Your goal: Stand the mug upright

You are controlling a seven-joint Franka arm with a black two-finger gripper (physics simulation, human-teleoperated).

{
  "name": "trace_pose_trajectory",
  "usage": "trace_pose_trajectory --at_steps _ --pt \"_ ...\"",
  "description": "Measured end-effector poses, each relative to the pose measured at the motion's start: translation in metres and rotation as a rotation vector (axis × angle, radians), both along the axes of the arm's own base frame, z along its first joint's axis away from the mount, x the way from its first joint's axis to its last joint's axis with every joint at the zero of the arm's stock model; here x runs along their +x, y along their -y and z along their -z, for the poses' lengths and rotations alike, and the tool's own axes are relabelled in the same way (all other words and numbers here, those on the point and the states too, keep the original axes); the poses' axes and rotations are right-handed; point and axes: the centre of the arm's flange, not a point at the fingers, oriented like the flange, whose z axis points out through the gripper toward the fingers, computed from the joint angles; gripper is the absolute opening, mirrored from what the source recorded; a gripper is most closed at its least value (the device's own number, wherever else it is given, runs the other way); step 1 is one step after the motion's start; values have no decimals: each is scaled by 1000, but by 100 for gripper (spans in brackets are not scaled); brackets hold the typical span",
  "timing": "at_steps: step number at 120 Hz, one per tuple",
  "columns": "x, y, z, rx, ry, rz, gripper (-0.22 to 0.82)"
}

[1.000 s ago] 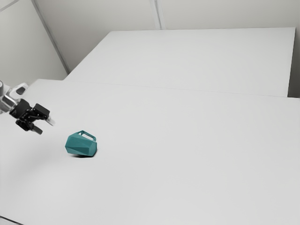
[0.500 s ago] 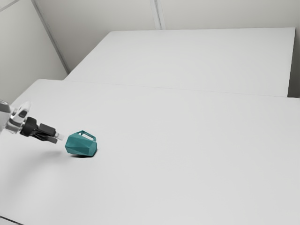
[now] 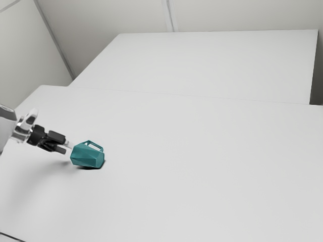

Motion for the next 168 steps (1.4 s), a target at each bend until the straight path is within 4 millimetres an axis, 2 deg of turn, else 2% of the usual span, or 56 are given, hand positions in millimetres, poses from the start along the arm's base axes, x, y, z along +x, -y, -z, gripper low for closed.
trace_pose_trajectory --at_steps 33,83,117,150,168 --pt "11 16 14 -62 -75 -66 60" --pt "27 41 21 -95 -131 -98 60" --pt "30 42 23 -98 -150 -124 31" --pt "39 49 17 -104 -147 -129 20" --pt "39 48 17 -107 -151 -139 3"
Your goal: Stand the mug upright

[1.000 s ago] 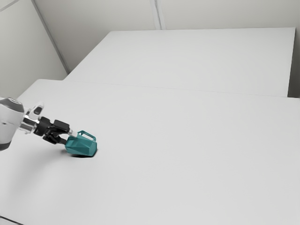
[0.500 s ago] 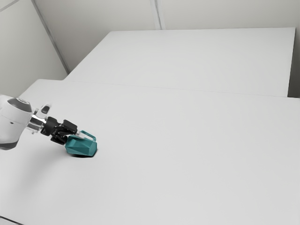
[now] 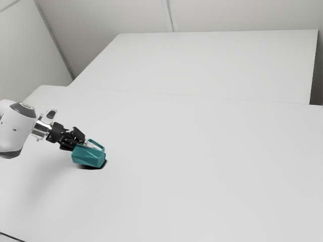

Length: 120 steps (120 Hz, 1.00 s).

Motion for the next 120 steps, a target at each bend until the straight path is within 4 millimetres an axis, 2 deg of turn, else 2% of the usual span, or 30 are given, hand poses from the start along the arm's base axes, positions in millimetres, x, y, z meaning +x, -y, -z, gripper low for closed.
trace_pose_trajectory --at_steps 17,44,56,66,83,92,104,120 --pt "0 0 0 2 -6 -8 -4" --pt "3 4 -1 0 -7 -13 -5" --pt "14 10 -9 9 12 4 -14" --pt "25 17 -19 20 30 22 -16" --pt "36 31 -23 35 36 54 -19" --pt "54 42 -41 101 52 121 -18" --pt "92 66 -77 259 68 267 -18" --pt "128 103 -92 453 30 430 -18"
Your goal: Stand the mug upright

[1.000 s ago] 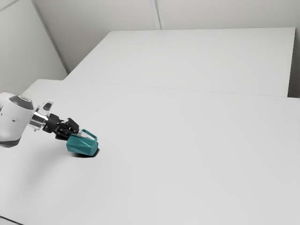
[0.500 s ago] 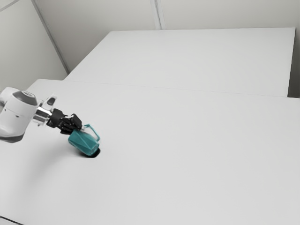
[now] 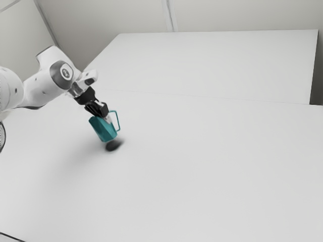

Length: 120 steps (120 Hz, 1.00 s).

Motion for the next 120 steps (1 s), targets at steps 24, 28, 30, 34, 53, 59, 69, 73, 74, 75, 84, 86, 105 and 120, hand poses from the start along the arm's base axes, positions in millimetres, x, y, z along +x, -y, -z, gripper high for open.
trace_pose_trajectory --at_steps 24,28,30,34,53,59,69,73,74,75,84,86,105,120 --pt "37 41 0 260 -26 120 -18" --pt "39 42 1 285 -22 118 -18" --pt "41 43 2 296 -16 114 -18" --pt "43 42 3 313 -2 104 -18" --pt "55 42 6 359 92 40 -18" --pt "58 42 4 365 123 18 -18" --pt "56 42 12 364 143 -16 -18" --pt "55 41 17 363 144 -29 -18" --pt "55 41 19 362 144 -32 -18" --pt "55 41 20 362 145 -34 -18" --pt "55 38 28 360 147 -61 -18" --pt "55 38 30 359 148 -66 -18" --pt "57 37 40 351 151 -111 -18" --pt "57 38 42 343 150 -130 3"
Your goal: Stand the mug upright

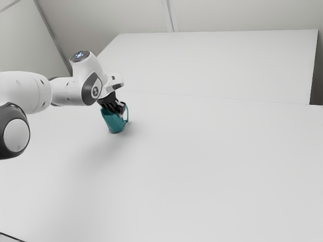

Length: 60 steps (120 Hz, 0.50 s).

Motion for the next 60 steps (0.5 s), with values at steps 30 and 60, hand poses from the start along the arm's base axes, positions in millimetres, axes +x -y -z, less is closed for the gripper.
trace_pose_trajectory --at_steps 30,60 --pt "1 -1 -5 -8 11 -27 43" --pt "7 1 -83 -9 52 -45 55"
